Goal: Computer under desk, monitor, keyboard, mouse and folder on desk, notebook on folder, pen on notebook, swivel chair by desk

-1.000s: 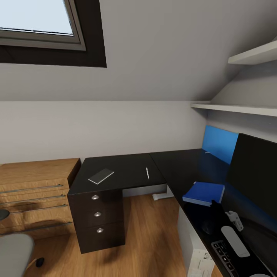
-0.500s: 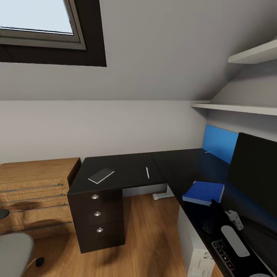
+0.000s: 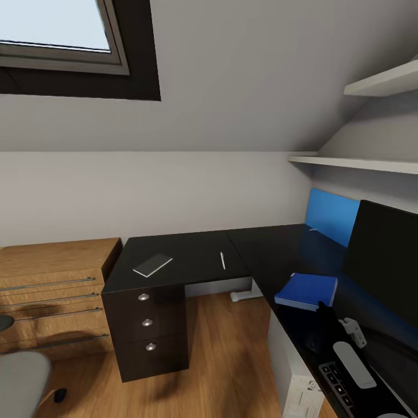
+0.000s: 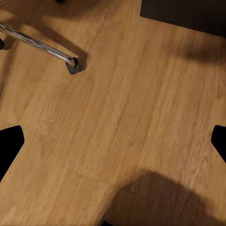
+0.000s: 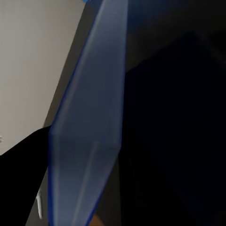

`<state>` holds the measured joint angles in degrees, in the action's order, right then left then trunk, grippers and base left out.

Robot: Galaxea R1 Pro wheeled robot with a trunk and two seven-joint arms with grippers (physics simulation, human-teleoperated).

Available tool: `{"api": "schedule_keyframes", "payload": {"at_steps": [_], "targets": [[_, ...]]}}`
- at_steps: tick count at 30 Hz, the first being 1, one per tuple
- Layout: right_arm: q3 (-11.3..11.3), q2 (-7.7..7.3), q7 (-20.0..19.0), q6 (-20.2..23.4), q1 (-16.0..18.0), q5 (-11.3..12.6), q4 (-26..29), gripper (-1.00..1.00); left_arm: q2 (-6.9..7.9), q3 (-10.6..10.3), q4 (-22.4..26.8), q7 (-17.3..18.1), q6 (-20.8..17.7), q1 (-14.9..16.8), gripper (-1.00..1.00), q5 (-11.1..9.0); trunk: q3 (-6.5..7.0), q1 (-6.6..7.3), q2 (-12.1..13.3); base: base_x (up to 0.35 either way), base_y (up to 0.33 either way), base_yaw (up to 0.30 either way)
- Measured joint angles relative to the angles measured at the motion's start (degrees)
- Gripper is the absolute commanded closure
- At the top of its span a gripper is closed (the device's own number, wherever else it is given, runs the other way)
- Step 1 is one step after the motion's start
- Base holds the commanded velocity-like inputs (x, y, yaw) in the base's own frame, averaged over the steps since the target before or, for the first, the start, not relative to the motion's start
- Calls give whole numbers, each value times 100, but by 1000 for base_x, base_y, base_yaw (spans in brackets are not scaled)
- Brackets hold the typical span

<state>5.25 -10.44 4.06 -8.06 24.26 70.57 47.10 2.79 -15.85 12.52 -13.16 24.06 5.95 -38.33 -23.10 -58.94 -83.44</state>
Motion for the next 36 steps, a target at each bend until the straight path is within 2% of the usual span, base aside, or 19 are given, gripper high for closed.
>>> {"api": "schedule_keyframes", "payload": {"at_steps": [7,13,14,15,28,36], "targets": [[29,14,-5,0,0,42,-3,100,0,-2,-1,14,1,1,-100,-1,0,0,0,0,0,0],[30,14,192,22,-1,57,130,100,0,-2,-1,23,1,1,-100,4,0,0,0,0,0,0],[30,12,197,23,-1,56,132,-100,0,-2,-1,22,2,1,-100,5,0,0,0,0,0,0],[41,10,198,15,-3,96,-33,-100,0,0,0,23,1,1,-100,7,-1,0,1,0,0,0],[41,9,245,16,-3,66,-41,-100,0,8,0,43,8,1,-100,8,-1,0,0,0,0,0],[35,9,244,0,-2,57,-41,-100,0,8,0,43,9,1,-100,8,142,175,320,0,0,0]]}}
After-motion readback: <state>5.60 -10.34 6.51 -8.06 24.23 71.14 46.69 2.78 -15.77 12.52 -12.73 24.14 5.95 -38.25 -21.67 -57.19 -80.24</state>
